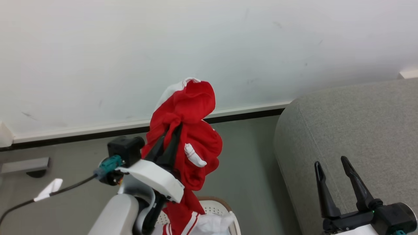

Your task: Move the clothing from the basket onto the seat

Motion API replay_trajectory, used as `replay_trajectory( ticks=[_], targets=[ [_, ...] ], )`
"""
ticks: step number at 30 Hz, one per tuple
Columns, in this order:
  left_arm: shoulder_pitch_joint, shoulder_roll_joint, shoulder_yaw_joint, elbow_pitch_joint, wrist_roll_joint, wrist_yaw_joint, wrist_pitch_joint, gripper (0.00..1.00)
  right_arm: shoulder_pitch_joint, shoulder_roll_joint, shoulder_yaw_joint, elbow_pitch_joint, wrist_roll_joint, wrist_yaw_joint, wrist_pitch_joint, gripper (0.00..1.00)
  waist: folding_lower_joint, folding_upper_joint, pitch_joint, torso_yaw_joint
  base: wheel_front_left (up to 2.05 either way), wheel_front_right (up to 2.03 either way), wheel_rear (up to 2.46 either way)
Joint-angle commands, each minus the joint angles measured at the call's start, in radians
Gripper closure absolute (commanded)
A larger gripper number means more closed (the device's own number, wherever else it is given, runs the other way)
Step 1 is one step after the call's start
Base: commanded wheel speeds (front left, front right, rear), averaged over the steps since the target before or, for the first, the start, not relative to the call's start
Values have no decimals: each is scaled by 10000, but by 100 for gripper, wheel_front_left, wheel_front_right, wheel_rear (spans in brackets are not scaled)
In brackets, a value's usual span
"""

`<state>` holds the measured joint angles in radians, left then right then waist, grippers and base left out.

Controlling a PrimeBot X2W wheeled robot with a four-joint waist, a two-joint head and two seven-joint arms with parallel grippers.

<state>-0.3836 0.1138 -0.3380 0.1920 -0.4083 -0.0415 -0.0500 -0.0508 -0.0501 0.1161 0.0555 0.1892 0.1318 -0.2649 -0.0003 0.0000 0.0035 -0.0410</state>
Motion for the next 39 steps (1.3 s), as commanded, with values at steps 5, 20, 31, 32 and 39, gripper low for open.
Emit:
replay_trajectory(
  ticks=[5, 20, 31, 32, 39],
  targets=[
    [58, 383, 114, -1056, -93, 221, 554, 100, 159, -9, 254, -76, 131, -21, 8, 0, 3, 0, -276, -68, 0, 0, 0],
    [211, 522, -72, -2316, 101, 642, 1161, 100, 92, -98, 1155, -343, -46, -21, 8, 0, 3, 0, -249, -135, 0, 0, 0],
    [274, 558, -207, -2471, 54, 688, 1246, 100, -668, -756, 3630, 29, -287, -21, 8, 0, 3, 0, -255, -180, 0, 0, 0],
    [244, 562, -217, -2471, 61, 692, 1249, 100, -820, -779, 3944, 111, -323, -21, 6, 0, 3, 0, -254, -192, 0, 0, 0],
    [26, 471, -409, -2415, 160, 725, 1276, 100, -2052, -545, 5886, 994, -271, -21, 52, 0, 3, 0, -267, -213, 0, 0, 0]
  ],
)
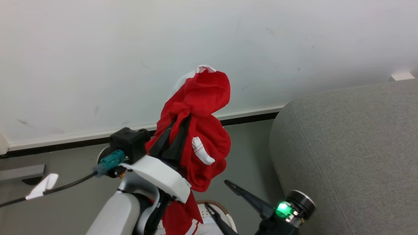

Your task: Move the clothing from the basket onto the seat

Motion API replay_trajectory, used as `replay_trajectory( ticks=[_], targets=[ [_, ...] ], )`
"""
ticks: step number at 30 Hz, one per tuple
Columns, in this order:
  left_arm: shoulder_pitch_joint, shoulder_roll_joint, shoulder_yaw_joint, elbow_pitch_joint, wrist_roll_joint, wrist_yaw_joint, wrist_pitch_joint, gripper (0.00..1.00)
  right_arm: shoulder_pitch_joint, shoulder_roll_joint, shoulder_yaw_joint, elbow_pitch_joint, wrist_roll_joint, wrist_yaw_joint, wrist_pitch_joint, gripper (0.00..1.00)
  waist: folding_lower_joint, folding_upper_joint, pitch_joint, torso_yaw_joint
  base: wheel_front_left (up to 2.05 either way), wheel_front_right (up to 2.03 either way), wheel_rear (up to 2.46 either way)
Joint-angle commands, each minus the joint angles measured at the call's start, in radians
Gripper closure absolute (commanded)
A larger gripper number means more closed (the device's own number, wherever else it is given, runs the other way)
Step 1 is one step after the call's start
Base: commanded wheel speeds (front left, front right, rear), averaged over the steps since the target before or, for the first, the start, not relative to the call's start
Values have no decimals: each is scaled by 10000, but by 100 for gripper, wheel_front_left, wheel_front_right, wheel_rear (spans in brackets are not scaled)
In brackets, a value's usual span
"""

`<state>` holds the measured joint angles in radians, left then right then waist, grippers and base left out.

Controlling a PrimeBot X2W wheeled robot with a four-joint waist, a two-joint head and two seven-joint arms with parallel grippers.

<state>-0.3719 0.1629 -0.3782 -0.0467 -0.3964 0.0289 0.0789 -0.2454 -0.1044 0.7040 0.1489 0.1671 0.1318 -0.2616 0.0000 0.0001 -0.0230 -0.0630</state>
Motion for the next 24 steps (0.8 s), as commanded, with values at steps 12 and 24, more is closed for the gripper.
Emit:
replay_trajectory(
  ticks=[12, 24],
  targets=[
    [-367, -284, -537, 150, 241, 14, 12, 100, -1788, 550, 877, 2046, -68, -21, -27, 0, 0, -1, 62, 405, 0, 0, 0],
    [-631, -538, -923, 492, 365, 140, -97, 100, -1958, 534, 977, 1839, -566, -21, 109, 0, 0, -1, 110, 651, 0, 0, 0]
  ],
)
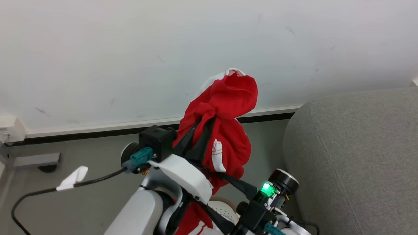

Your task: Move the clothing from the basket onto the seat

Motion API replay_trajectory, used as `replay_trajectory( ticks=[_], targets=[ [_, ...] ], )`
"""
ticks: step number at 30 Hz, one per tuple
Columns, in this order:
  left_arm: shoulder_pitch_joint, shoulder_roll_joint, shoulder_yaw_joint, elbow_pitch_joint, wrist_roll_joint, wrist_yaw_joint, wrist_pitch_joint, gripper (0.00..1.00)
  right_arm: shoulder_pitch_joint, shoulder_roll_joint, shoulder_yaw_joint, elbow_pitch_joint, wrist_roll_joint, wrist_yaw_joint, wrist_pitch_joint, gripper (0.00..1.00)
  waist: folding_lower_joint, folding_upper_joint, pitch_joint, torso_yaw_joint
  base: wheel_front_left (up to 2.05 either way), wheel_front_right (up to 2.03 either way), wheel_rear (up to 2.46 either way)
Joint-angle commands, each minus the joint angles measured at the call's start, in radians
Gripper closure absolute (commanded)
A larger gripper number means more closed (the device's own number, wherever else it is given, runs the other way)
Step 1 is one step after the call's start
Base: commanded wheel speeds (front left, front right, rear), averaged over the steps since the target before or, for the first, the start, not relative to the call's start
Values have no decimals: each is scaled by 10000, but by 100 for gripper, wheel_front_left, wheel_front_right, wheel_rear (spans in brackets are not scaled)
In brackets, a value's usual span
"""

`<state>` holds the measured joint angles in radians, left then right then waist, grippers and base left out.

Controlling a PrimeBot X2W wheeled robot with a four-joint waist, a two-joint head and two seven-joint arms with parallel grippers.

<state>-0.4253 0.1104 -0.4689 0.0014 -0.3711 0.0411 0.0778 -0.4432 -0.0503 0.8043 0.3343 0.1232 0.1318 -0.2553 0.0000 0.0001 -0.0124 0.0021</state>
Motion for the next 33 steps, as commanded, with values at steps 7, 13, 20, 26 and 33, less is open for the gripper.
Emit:
replay_trajectory(
  ticks=[7, 13, 20, 26, 33],
  targets=[
    [-154, -184, -247, -10, 116, 170, -103, 100, -95, -1, -389, -52, -1111, -21, 408, 0, 0, -1, 58, -2, 0, 0, 0],
    [-206, -281, -446, 71, 32, 225, -137, 100, 28, -2, -718, -120, -1358, -21, 754, 0, 0, -1, 81, 44, 0, 0, 0],
    [-268, -348, -567, 155, -95, 262, -213, 100, 101, -2, -904, 30, -1054, -21, 924, 100, 0, -1, 94, 121, 0, 0, 0],
    [-235, -209, -441, 231, -132, 342, -253, 100, 141, -3, -1096, 127, -845, -21, 775, 100, 0, -1, 116, 96, 0, 0, 0],
    [-158, 2, -255, 294, -145, 484, -315, 100, 73, -3, -1619, 143, -527, -23, 503, 100, 0, -1, 159, 23, 0, 0, 0]
  ],
)
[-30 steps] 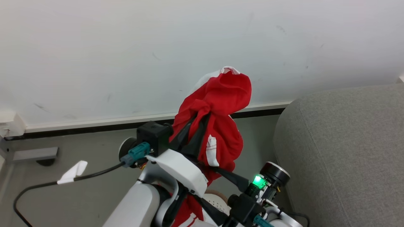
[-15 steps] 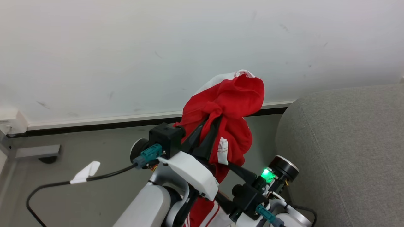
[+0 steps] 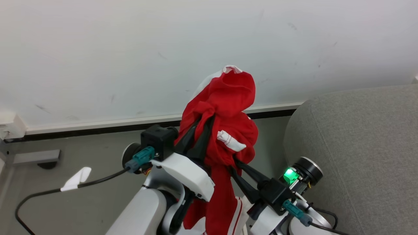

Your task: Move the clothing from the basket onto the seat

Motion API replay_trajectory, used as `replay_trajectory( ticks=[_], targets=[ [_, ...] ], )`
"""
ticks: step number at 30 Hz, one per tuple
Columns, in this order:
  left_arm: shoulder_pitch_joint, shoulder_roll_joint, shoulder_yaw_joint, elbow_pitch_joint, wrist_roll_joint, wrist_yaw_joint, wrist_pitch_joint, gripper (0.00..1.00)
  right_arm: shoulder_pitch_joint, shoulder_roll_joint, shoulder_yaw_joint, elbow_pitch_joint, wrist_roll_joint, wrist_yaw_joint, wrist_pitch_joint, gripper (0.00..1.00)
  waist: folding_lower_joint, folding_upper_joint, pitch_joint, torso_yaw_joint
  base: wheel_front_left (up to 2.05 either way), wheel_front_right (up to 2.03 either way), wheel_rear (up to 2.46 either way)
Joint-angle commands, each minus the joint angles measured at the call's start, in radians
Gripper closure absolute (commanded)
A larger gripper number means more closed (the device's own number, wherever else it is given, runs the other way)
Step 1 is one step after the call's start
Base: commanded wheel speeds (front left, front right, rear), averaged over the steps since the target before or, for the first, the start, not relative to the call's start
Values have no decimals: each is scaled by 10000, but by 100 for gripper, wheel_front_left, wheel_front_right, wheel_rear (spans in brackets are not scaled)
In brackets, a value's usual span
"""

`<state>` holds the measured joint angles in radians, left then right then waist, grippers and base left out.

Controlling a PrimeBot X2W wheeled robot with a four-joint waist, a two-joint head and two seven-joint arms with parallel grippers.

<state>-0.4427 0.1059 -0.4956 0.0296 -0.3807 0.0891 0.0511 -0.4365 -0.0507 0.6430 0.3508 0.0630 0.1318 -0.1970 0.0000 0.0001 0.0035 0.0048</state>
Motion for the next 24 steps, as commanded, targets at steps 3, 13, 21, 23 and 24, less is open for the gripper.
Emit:
replay_trajectory(
  ticks=[3, 13, 21, 23, 24],
  targets=[
    [94, 136, 76, 22, -46, 60, -85, 60, -118, 1, -185, 25, 202, -23, -139, 100, 0, -1, 12, -24, 0, 0, 0],
    [511, 379, 173, -34, -125, 168, -262, 0, -399, 2, -512, 222, 424, -21, -393, 100, 0, -1, -8, 60, 0, 0, 0],
    [1095, 787, 64, -84, -25, 151, -333, 0, -559, 0, -955, 530, 490, -21, -486, 100, 0, -1, -35, 276, 0, 0, 0],
    [1221, 884, 33, -78, -22, 128, -332, 0, -597, 6, -1079, 582, 465, -21, -519, 100, 0, -1, -54, 333, 0, 0, 0],
    [1272, 906, 15, -82, -28, 122, -334, 0, -607, 4, -1147, 607, 446, -21, -533, 100, 0, -1, -65, 359, 0, 0, 0]
  ],
)
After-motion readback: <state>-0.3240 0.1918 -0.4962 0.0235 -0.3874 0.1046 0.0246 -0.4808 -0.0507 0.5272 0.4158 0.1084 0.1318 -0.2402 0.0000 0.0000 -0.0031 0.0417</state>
